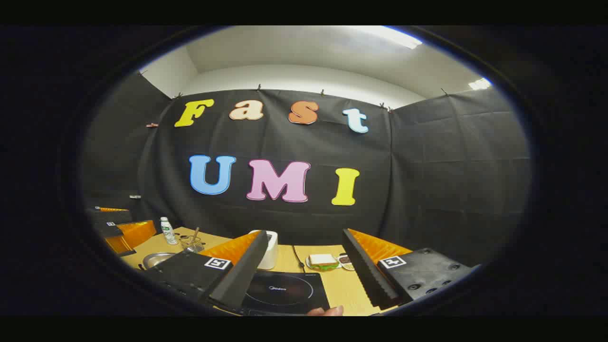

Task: First push the handle of the pot to place it horizontally, then grasp the pot with both hands and set it on the induction cooktop.

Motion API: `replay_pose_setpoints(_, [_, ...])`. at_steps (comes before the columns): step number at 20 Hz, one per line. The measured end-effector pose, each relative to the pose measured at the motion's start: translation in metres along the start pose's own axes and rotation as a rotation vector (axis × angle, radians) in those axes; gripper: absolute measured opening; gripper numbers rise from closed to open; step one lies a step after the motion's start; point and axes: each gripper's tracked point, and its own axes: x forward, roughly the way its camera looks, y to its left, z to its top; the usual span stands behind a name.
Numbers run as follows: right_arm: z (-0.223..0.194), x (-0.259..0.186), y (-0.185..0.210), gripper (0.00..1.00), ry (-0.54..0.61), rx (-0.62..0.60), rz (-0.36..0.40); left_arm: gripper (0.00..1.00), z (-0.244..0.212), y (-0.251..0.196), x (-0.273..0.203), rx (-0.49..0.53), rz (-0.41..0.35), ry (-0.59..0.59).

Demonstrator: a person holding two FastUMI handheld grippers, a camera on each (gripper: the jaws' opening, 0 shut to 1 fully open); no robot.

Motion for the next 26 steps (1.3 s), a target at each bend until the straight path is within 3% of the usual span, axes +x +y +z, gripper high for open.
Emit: replay_pose_setpoints(26, [-0.0026,-0.0060,-0.0048,0.97,-0.006,-0.011,-0.009,0.95,0.0002,-0.0011,-0.0024,0.003,-0.007,-0.009])
